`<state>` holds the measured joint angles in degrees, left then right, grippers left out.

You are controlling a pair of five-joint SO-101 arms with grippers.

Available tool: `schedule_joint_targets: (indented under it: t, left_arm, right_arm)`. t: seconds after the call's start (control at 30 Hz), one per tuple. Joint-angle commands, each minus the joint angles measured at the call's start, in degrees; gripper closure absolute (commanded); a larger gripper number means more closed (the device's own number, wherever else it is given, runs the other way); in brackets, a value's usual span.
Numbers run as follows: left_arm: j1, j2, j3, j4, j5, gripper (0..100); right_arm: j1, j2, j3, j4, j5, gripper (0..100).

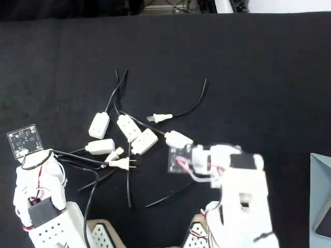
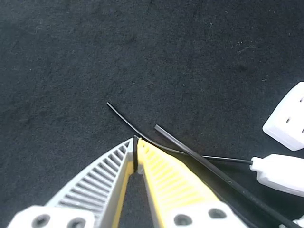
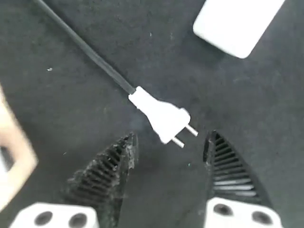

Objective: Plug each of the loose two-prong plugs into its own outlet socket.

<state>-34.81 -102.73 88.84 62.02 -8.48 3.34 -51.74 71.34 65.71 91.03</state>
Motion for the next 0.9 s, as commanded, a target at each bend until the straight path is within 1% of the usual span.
schedule_joint_targets:
  t: [0.0, 0.2, 0.33, 0.47, 0.73, 0.87]
  left_arm:
    - [-0.13, -0.26, -0.22, -1.32, -0.44, 97]
    - [-0.13, -0.26, -0.22, -1.32, -0.44, 97]
    - [-0.13, -0.26, -0.22, -1.32, -0.44, 97]
    - [-0.13, -0.26, -0.22, -1.32, -0.44, 97]
    - [-0.13, -0.26, -0.22, -1.32, -0.44, 97]
    - [-0.13, -0.26, -0.22, -1.32, -0.44, 97]
  right_arm:
    - [-2.55, -9.45, 8.66, -5.63, 1.23, 76.3]
    - [-3.16, -10.77, 12.7, -9.85, 1.23, 76.6]
    - [-3.25, -10.77, 14.29, -12.57, 1.23, 82.8]
    - [-3.25, -10.77, 16.31, -15.3, 1.23, 85.5]
    - [-3.25, -10.77, 17.89, -15.38, 1.14, 94.1]
    - [-2.9, -10.77, 18.33, -15.38, 1.05, 94.9]
